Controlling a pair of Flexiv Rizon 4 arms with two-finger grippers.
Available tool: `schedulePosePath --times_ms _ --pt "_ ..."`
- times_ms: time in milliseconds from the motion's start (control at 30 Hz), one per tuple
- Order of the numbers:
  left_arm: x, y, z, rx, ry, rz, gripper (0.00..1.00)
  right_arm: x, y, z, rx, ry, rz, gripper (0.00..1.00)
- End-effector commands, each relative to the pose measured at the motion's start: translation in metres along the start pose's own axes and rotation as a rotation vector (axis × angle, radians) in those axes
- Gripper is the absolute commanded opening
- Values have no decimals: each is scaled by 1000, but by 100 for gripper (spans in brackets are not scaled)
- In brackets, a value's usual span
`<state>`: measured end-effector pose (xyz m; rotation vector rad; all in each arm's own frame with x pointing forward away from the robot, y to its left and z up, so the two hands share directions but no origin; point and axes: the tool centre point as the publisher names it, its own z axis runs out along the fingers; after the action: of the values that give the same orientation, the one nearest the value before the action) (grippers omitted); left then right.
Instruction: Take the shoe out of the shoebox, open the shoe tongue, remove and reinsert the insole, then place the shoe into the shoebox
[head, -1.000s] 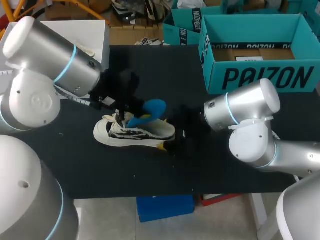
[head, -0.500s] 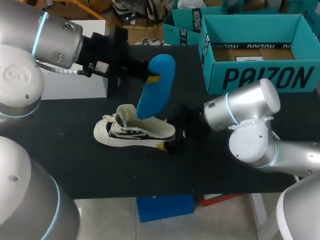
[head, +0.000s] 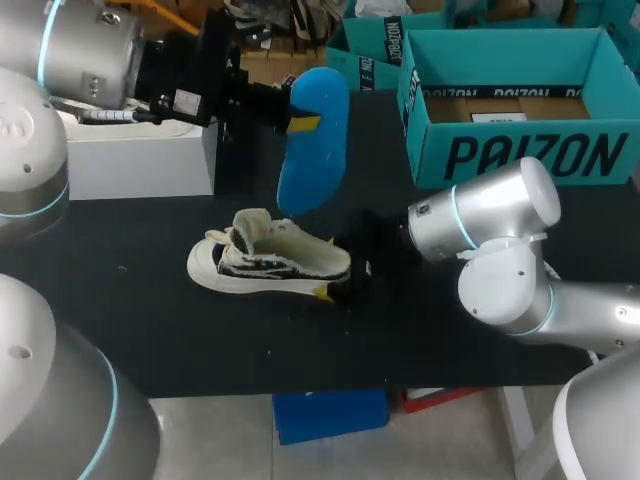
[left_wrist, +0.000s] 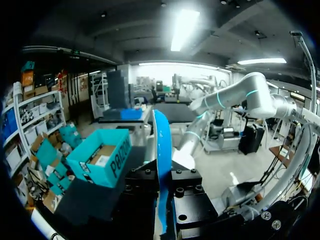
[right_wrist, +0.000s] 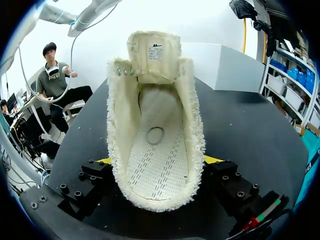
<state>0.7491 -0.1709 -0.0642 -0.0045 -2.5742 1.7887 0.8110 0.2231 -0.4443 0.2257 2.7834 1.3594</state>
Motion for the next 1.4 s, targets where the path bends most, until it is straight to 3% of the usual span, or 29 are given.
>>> schedulePosePath --times_ms 33,300,500,900,1167,1400 --pt "1 1 0 0 -2 2 0 -1 -1 1 -1 0 1 0" --pt "1 1 0 0 -2 2 0 -1 -1 1 -1 0 1 0" --pt "-6 -15 -13 140 -18 -252 0 -1 -1 1 -1 0 1 0" --pt "-3 -42 -26 219 93 -407 0 -1 -1 1 -1 0 1 0" --pt "6 -34 -36 167 206 -398 0 -1 -1 1 -1 0 1 0" --pt "14 -31 -40 179 271 -391 0 -1 -1 1 -1 0 1 0"
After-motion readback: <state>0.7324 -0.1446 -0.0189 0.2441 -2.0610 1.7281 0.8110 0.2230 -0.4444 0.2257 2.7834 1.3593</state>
